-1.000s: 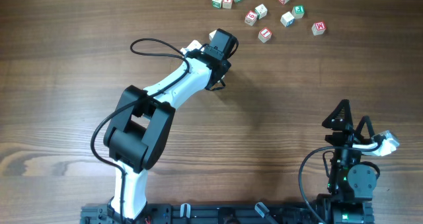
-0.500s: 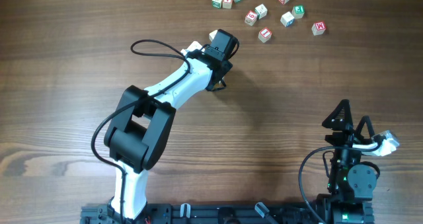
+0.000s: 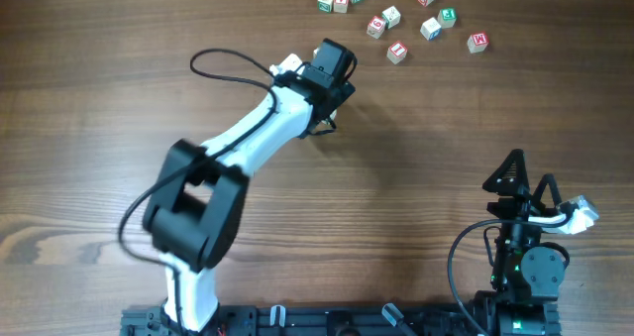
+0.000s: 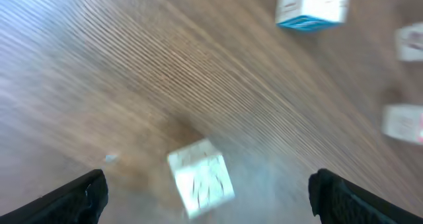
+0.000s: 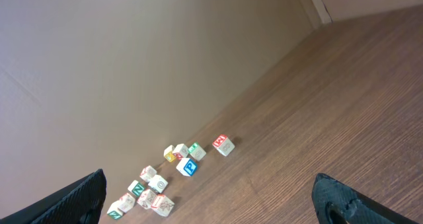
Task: Form a circle
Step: 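Place the Z block on the table, release, retract left arm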
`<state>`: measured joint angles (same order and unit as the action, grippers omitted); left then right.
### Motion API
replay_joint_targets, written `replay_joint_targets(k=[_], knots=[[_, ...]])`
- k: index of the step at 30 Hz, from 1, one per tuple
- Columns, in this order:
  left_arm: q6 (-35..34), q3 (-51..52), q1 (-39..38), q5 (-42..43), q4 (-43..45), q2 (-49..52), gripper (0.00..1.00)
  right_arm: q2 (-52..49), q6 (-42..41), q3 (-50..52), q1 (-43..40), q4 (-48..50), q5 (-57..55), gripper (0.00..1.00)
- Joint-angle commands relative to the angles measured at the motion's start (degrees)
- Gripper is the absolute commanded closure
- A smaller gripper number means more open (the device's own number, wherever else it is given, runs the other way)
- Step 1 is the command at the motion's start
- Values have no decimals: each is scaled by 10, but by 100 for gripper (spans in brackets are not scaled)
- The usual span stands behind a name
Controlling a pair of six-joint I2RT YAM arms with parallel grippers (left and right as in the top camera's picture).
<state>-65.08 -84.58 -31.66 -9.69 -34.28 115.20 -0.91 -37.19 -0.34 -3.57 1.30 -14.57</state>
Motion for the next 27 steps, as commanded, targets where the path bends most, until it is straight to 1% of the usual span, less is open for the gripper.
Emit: replay_joint_targets(k=[1, 4, 5, 7, 10, 13, 14, 18, 22, 24, 26, 27], knots=[[64, 1, 4, -45, -60, -97, 0, 1, 7, 1, -2, 3, 7, 0], [65, 2, 4, -70, -141, -156, 0, 1, 7, 0, -2, 3, 7, 0], [68, 2, 4, -86, -186, -183, 0, 1, 7, 0, -2, 3, 7, 0], [106, 2, 4, -114, -257, -223, 0, 1, 7, 1, -2, 3, 7, 0], [156, 2, 4, -132, -362, -266, 0, 1, 8, 1, -2, 3, 7, 0], [187, 2, 4, -143, -463, -289, 0, 1, 7, 0, -2, 3, 7, 0], [186, 2, 4, -148, -506, -294, 0, 1, 7, 1, -2, 3, 7, 0], [183, 2, 4, -146, -622, -298, 0, 1, 7, 0, -2, 3, 7, 0], [229, 3, 4, -94, -623, -303, 0, 1, 7, 0, -2, 3, 7, 0], [233, 3, 4, -93, -623, -315, 0, 1, 7, 0, -2, 3, 7, 0], [259, 4, 4, -91, -623, -333, 0, 1, 7, 1, -2, 3, 7, 0], [259, 6, 4, -92, -623, -345, 0, 1, 8, 0, -2, 3, 7, 0]])
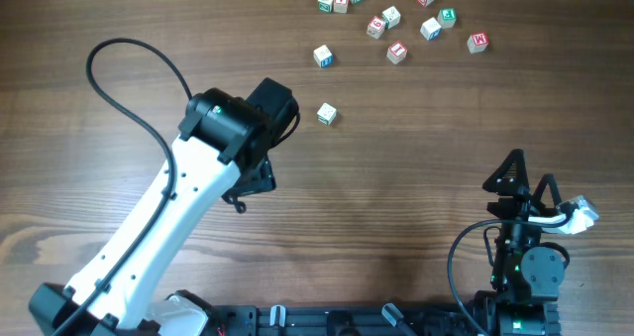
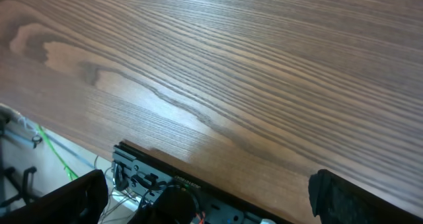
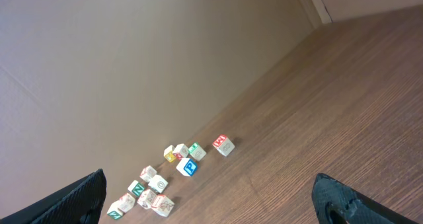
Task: Form a circle
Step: 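Place the Z block on the table, release, retract left arm, then reach the right gripper up to the block cluster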
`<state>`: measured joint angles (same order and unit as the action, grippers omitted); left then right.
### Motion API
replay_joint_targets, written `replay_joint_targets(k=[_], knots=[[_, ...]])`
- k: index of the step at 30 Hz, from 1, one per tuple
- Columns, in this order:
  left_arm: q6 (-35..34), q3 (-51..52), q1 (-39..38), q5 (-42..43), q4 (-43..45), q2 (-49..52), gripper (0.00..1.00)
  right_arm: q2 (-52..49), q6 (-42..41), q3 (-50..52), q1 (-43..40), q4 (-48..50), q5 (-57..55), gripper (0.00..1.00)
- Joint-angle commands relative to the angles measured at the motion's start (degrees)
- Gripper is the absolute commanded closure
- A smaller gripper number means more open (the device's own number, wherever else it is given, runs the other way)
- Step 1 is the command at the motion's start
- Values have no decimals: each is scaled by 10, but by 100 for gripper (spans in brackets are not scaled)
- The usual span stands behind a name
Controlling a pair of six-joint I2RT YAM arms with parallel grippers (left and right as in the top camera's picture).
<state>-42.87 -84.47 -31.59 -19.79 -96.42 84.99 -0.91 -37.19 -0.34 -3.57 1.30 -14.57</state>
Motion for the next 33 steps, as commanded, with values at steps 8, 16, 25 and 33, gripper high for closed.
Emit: replay_joint_targets(k=[8, 16, 25, 33], knots=[[-2, 82, 3, 9, 0, -257, 0, 1, 8, 0, -2, 3, 7, 0], [-2, 82, 3, 9, -1, -390, 0, 1, 7, 0, -2, 3, 7, 0], [-2, 82, 3, 9, -1, -419, 0, 1, 8, 0, -2, 3, 7, 0], [-2, 82, 3, 9, -1, -419, 0, 1, -88, 0, -2, 5, -29, 0]])
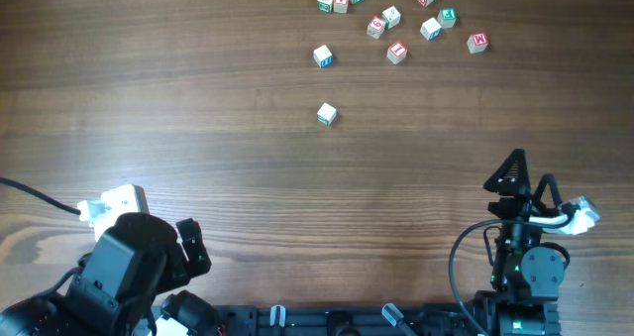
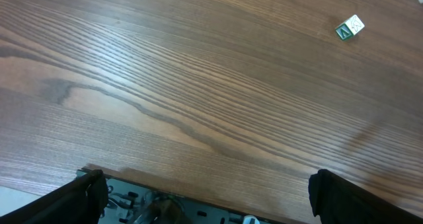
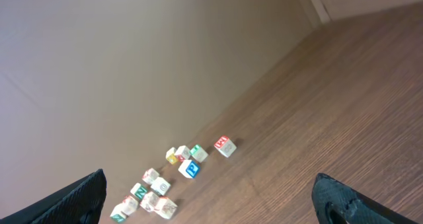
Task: Form a circle
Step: 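Reach the right gripper up to the block cluster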
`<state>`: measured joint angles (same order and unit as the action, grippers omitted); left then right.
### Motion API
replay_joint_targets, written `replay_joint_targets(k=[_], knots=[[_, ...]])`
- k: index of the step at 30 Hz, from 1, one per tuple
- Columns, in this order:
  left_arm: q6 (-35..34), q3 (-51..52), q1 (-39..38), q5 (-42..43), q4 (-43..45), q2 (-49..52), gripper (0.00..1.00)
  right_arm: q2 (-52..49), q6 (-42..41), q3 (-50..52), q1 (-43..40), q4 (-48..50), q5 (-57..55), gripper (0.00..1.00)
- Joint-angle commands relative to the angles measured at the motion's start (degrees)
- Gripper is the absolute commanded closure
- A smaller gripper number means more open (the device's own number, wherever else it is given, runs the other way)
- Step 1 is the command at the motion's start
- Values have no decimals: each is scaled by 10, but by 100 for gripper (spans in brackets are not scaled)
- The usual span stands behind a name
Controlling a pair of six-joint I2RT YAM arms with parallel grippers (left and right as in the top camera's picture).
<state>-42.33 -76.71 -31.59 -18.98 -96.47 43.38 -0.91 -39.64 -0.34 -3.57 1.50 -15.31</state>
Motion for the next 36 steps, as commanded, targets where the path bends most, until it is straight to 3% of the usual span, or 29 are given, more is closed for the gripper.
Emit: replay_joint_targets(k=[1, 7, 9, 12, 16, 21, 25, 28, 30, 36], knots=[[-7, 5, 3, 1, 0, -3, 0, 1, -86, 0, -2, 4, -22, 0], [-7, 5, 3, 1, 0, -3, 0, 1, -214, 0, -2, 3, -20, 0], [-7, 5, 3, 1, 0, -3, 0, 1, -281, 0, -2, 0, 30, 0], [-7, 5, 3, 1, 0, -3, 0, 1, -306, 0, -2, -8, 128, 0], [-7, 5, 3, 1, 0, -3, 0, 1, -433, 0, -2, -5, 278, 0], [-7, 5, 3, 1, 0, -3, 0, 1, -593, 0, -2, -5, 205, 0], [-7, 5, 3, 1, 0, -3, 0, 1, -485, 0, -2, 5, 208, 0], [-7, 5, 3, 1, 0, -3, 0, -3, -344, -1, -2, 76, 247, 0], [-7, 5, 3, 1, 0, -3, 0, -21, -313, -21, -2, 72, 253, 1], [-7, 5, 3, 1, 0, -3, 0, -179, -186, -123, -2, 63, 254, 1]])
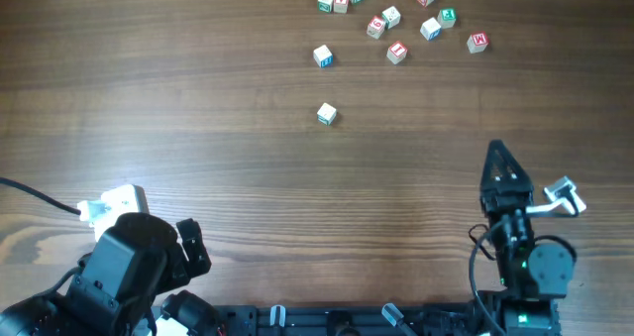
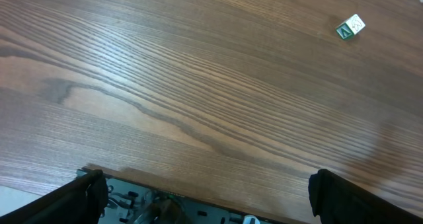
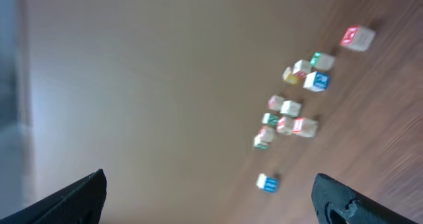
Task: Form a circle
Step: 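Reach the right gripper up to the block cluster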
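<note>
Several lettered white blocks [image 1: 396, 9] lie clustered at the table's far right. Two lie apart from them: a blue-marked block [image 1: 322, 56] and, nearer, a green-marked block [image 1: 326, 114], which also shows as the green-marked block [image 2: 349, 27] far off in the left wrist view. My left gripper [image 2: 210, 207] is open and holds nothing; its arm [image 1: 134, 267] is folded at the front left edge. My right gripper [image 1: 495, 163] stands at the front right pointing toward the blocks. It is the same right gripper [image 3: 210, 201], open and holding nothing, and its blurred view shows the cluster [image 3: 291, 115] and the blue-marked block [image 3: 267, 182].
The wooden table [image 1: 198, 128] runs bare between the blocks and both arms. The table's front edge [image 2: 198, 201] with the arm mounts lies just under the left gripper. A red-lettered block [image 1: 478, 43] marks the cluster's right end.
My right arm has moved: its gripper now sits a little left and further forward in the overhead view, and its camera view is tilted and blurred. The left arm and the blocks are unchanged.
My left gripper was open over a block just below the cluster. Then the arm was back at mid-table, with two blocks lying apart from the cluster. Then it was folded at the front left edge. The right arm stayed still until now.
</note>
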`<state>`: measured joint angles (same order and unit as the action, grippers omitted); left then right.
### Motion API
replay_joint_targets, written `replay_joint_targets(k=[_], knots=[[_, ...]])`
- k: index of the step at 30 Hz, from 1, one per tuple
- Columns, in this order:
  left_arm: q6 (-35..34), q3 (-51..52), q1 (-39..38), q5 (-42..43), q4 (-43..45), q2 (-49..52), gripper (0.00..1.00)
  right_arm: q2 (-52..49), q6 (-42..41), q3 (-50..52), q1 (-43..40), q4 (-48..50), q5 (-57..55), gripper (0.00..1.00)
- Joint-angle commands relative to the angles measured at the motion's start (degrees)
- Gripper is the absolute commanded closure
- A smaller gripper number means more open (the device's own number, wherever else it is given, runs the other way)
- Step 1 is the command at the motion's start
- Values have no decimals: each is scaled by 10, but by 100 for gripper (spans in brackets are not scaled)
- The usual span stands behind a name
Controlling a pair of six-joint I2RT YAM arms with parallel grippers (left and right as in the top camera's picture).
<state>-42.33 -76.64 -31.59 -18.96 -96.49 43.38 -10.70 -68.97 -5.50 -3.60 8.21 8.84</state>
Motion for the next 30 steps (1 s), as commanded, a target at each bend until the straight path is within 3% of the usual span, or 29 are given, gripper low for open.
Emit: replay_joint_targets(k=[1, 8, 17, 19, 22, 25, 30], knots=[[-7, 4, 3, 1, 0, -3, 0, -127, 134, -104, -2, -12, 17, 1], [-7, 4, 3, 1, 0, -3, 0, -466, 259, -384, -1, -176, 42, 1], [-7, 4, 3, 1, 0, -3, 0, -801, 303, -757, 16, -469, 9, 1], [-7, 4, 3, 1, 0, -3, 0, -841, 314, -793, 25, -455, 9, 0], [-7, 4, 3, 1, 0, -3, 0, -861, 235, -793, 26, -427, 17, 1], [-7, 4, 3, 1, 0, -3, 0, -896, 273, -794, 43, -345, 28, 1], [-7, 4, 3, 1, 0, -3, 0, -1000, 248, -860, 77, -353, -39, 1]])
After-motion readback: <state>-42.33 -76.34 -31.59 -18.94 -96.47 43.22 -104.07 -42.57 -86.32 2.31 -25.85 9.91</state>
